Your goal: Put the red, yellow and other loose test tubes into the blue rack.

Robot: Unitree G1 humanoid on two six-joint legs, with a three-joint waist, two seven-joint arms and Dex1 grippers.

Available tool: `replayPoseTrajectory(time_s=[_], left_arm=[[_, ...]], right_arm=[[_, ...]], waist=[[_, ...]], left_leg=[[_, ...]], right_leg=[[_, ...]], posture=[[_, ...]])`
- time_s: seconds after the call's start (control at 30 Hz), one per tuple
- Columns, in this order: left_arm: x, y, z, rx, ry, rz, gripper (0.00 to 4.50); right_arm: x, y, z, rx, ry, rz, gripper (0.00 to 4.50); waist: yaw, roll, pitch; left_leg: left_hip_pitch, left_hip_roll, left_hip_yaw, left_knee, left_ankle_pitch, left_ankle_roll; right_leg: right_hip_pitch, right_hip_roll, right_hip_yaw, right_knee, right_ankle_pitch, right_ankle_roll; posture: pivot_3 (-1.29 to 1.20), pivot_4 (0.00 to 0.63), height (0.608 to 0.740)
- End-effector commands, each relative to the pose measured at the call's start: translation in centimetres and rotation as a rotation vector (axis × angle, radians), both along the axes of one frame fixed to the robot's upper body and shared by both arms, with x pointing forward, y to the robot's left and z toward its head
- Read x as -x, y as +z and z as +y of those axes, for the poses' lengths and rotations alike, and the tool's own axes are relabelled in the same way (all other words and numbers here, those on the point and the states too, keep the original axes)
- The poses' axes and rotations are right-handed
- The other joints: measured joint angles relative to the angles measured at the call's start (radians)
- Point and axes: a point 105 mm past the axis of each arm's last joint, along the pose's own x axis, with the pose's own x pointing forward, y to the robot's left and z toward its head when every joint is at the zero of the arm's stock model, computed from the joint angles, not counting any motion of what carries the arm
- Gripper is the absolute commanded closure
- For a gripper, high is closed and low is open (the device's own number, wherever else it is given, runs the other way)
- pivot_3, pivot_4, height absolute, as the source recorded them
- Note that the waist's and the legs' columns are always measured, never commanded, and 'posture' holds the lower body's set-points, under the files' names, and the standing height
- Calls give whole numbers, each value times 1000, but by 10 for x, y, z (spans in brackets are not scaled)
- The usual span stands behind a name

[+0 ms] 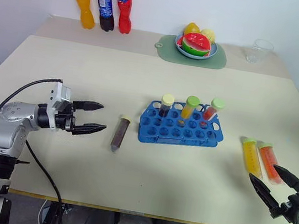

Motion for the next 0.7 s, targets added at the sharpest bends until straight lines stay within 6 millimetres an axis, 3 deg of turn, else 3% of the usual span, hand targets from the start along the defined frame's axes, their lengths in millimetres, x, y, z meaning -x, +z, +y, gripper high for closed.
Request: replayPoseTrajectory(time_s=[0.03, 0.47, 0.7], left_arm=[[4, 0, -4, -15, -32, -17, 536], [2, 10, -17, 15, -128, -30, 536], [4, 16, -31, 2, -265, -69, 536]], right_arm=[[2, 7, -10, 44, -13, -32, 793], [-8, 10, -12, 48, -2, -75, 793], [-26, 19, -13, 3, -16, -64, 793]], waist=[[0, 0, 0], [1, 0, 0], [0, 0, 0]], left_leg=[[0, 0, 0, 0, 0, 0], [0, 0, 0, 0, 0, 0], [0, -1, 0, 0, 0, 0]], right_leg=[[0, 0, 0, 0, 0, 0], [0, 0, 0, 0, 0, 0], [0, 0, 0, 0, 0, 0]], posture=[[0, 150, 740], [0, 150, 740], [0, 150, 740]])
